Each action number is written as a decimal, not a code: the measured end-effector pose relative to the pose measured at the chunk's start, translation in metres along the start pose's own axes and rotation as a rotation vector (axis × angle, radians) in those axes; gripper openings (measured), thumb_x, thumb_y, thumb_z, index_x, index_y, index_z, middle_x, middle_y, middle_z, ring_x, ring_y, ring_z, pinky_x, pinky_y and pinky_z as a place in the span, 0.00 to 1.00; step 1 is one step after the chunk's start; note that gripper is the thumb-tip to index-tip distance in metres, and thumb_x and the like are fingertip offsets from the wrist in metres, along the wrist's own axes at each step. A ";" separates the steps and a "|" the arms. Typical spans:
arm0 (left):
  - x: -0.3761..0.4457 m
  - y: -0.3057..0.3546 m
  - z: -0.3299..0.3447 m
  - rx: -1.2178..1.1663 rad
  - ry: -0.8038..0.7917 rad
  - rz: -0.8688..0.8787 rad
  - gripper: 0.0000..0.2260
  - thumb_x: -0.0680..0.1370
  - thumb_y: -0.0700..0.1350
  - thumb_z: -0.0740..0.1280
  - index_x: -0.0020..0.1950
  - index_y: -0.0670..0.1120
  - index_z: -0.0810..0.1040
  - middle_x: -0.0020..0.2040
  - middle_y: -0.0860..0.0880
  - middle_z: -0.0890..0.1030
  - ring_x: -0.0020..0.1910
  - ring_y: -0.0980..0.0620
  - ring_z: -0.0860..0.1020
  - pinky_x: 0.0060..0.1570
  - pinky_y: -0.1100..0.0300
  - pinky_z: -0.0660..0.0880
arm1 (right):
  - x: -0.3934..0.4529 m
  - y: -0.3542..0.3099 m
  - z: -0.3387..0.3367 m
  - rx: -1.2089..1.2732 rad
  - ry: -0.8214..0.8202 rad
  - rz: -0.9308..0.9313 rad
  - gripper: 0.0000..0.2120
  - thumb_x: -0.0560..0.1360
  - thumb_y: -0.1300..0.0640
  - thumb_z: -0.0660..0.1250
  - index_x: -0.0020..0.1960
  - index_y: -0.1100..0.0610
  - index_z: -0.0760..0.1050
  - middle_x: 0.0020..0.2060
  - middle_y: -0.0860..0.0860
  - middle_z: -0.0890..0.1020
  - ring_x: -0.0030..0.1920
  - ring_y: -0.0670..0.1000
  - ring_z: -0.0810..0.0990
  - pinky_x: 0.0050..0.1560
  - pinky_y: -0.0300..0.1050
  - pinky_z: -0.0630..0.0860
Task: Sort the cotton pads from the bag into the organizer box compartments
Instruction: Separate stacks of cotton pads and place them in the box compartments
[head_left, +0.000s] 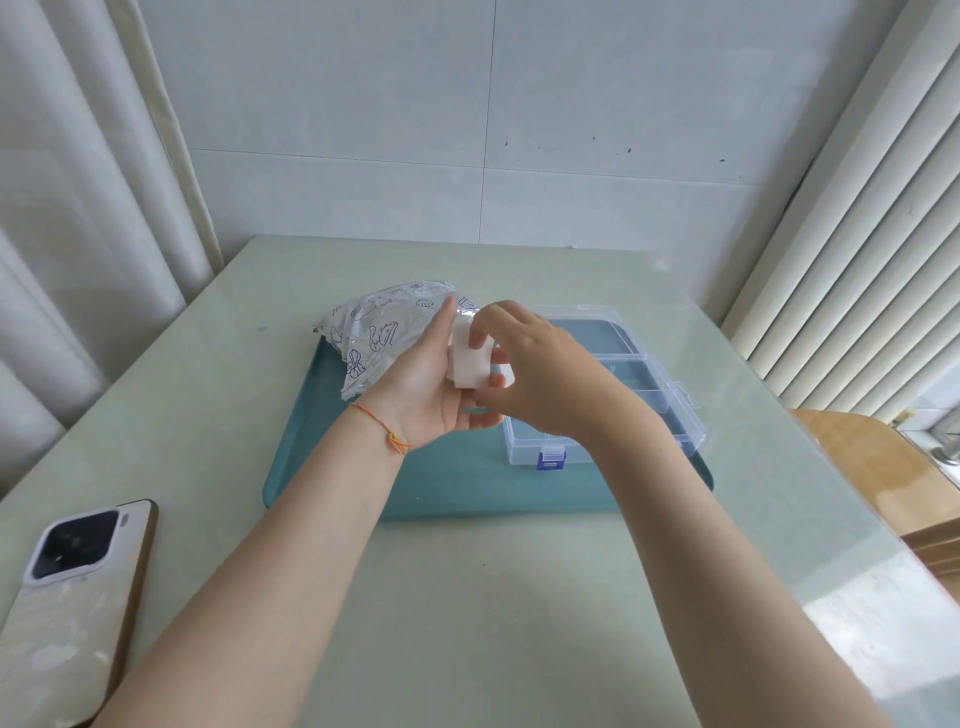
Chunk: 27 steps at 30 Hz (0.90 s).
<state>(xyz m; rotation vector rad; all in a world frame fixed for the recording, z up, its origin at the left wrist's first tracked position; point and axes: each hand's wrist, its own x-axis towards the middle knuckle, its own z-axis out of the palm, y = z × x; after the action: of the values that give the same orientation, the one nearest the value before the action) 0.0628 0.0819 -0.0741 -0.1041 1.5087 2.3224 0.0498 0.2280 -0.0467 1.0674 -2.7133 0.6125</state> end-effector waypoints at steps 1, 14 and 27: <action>0.000 0.000 -0.001 0.007 -0.012 0.007 0.26 0.78 0.70 0.50 0.48 0.50 0.76 0.50 0.47 0.75 0.42 0.49 0.76 0.44 0.53 0.77 | 0.000 0.001 0.001 0.013 -0.013 0.007 0.16 0.71 0.58 0.72 0.55 0.56 0.71 0.57 0.48 0.73 0.53 0.52 0.75 0.53 0.49 0.72; -0.005 -0.001 0.010 0.040 -0.096 0.067 0.26 0.77 0.68 0.54 0.53 0.52 0.83 0.54 0.47 0.78 0.56 0.48 0.74 0.52 0.51 0.75 | 0.000 0.001 0.004 -0.022 -0.045 0.056 0.30 0.69 0.45 0.73 0.67 0.49 0.68 0.54 0.47 0.73 0.56 0.51 0.72 0.61 0.53 0.69; -0.008 0.000 0.015 -0.003 0.057 0.047 0.23 0.77 0.68 0.58 0.48 0.50 0.77 0.39 0.51 0.77 0.38 0.53 0.76 0.35 0.61 0.76 | -0.004 -0.002 0.004 -0.072 -0.048 0.055 0.29 0.70 0.43 0.72 0.66 0.50 0.69 0.56 0.49 0.71 0.56 0.53 0.72 0.59 0.52 0.69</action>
<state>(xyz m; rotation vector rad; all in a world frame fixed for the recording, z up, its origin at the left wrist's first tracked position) 0.0725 0.0930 -0.0660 -0.1384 1.5514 2.3776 0.0538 0.2275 -0.0508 1.0063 -2.7908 0.4989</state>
